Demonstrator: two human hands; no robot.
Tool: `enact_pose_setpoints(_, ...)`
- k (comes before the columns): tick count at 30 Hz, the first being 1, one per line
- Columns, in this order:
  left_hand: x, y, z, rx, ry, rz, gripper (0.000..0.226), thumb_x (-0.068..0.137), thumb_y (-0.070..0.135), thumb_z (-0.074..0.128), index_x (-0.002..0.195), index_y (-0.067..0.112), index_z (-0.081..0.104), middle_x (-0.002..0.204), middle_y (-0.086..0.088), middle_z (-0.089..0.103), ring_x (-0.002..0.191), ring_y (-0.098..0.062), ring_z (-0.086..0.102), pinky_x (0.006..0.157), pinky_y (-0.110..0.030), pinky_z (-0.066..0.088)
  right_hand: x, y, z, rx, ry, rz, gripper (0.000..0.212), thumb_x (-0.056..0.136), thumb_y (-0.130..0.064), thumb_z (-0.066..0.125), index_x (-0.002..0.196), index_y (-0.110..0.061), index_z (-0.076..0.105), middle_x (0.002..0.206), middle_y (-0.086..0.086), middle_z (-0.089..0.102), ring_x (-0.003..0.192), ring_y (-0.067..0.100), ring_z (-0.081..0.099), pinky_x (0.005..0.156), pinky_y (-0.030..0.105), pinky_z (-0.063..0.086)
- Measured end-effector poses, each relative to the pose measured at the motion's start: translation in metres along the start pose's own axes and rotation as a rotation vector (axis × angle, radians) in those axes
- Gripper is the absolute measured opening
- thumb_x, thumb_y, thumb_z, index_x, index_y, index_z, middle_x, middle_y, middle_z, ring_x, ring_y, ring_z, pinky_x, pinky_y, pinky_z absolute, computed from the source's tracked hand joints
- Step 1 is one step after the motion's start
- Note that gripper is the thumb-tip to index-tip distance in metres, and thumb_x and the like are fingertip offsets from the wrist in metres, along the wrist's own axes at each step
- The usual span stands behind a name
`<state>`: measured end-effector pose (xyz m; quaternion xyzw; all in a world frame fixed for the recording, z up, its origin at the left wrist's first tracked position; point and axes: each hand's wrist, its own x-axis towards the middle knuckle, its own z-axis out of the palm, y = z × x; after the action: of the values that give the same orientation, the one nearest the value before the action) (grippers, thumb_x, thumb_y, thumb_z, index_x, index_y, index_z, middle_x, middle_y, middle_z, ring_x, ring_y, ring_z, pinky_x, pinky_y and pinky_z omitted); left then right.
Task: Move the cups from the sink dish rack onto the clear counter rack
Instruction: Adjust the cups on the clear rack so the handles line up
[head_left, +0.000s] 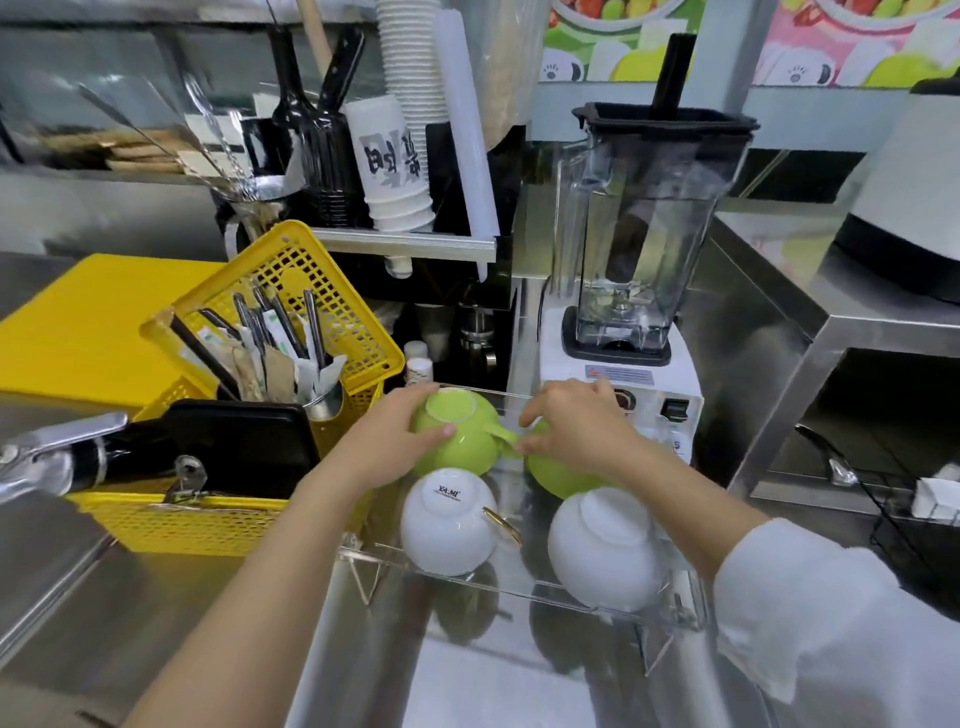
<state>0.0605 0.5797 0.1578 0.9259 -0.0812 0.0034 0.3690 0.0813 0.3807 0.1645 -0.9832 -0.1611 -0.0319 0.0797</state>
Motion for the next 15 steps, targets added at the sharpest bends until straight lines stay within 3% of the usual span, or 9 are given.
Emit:
enact_pose_setpoints(3, -0.003, -0.001, 0.001, -0.019, 0.017, 0.012, 0.048, 0.088, 0.027, 0.058, 0.133, 0.019, 0.042, 0.137, -0.004, 0.046, 0.114, -0.012, 0.041, 0.089, -0.024, 0.031, 0.004, -0.001, 0.002, -0.002, -0.019, 0.015, 0.025, 0.075, -0.047, 0.067, 0.086, -0.025, 0.070, 0.099, 0.000, 0.063, 0.107, 0.023, 0.049, 0.093, 0.043, 0.027)
enact_pose_setpoints(9, -0.003, -0.008, 0.005, -0.016, 0.049, -0.041, 0.051, 0.087, 0.034, 0.059, 0.133, 0.021, 0.041, 0.134, 0.000, 0.046, 0.109, -0.011, 0.041, 0.091, -0.028, 0.034, 0.010, -0.001, 0.009, -0.013, 0.031, 0.015, 0.028, 0.076, -0.045, 0.067, 0.080, -0.018, 0.073, 0.092, 0.005, 0.068, 0.099, 0.025, 0.049, 0.078, 0.037, 0.023)
enact_pose_setpoints(13, -0.005, -0.010, 0.005, -0.019, 0.065, -0.063, 0.055, 0.086, 0.033, 0.060, 0.135, 0.020, 0.039, 0.137, -0.002, 0.043, 0.122, -0.019, 0.042, 0.095, -0.032, 0.035, 0.013, 0.002, 0.011, -0.007, 0.032, 0.024, 0.026, 0.078, -0.043, 0.066, 0.085, -0.018, 0.072, 0.093, 0.006, 0.067, 0.102, 0.028, 0.050, 0.083, 0.040, 0.025)
enact_pose_setpoints(15, -0.007, -0.010, 0.004, -0.025, 0.081, -0.062, 0.055, 0.086, 0.033, 0.060, 0.135, 0.019, 0.038, 0.138, -0.004, 0.043, 0.123, -0.020, 0.041, 0.096, -0.031, 0.033, 0.012, 0.001, 0.009, 0.006, 0.006, 0.028, 0.034, 0.079, -0.045, 0.064, 0.101, -0.020, 0.067, 0.105, 0.005, 0.066, 0.109, 0.028, 0.049, 0.095, 0.044, 0.025)
